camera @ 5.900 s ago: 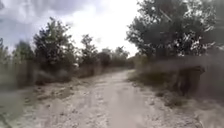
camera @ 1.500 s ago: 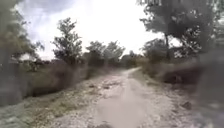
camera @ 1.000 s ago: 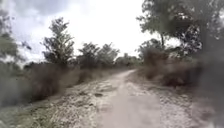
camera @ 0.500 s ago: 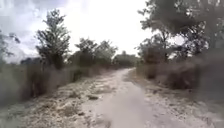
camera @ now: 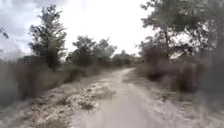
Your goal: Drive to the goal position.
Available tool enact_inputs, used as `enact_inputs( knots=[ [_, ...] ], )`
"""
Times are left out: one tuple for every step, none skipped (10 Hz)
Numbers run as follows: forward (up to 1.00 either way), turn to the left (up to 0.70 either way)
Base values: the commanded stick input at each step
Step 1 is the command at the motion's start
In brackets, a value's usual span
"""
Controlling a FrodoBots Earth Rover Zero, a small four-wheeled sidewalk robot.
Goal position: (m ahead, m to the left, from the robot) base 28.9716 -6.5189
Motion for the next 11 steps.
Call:
enact_inputs(
  knots=[
    [0.70,0.00],
    [0.70,0.00],
    [0.70,0.00],
    [0.70,0.00],
    [0.70,-0.34],
    [0.70,-0.35],
    [0.70,-0.21],
    [0.70,0.00],
    [0.70,0.00],
    [0.70,0.00],
    [0.70,0.00]
  ],
)
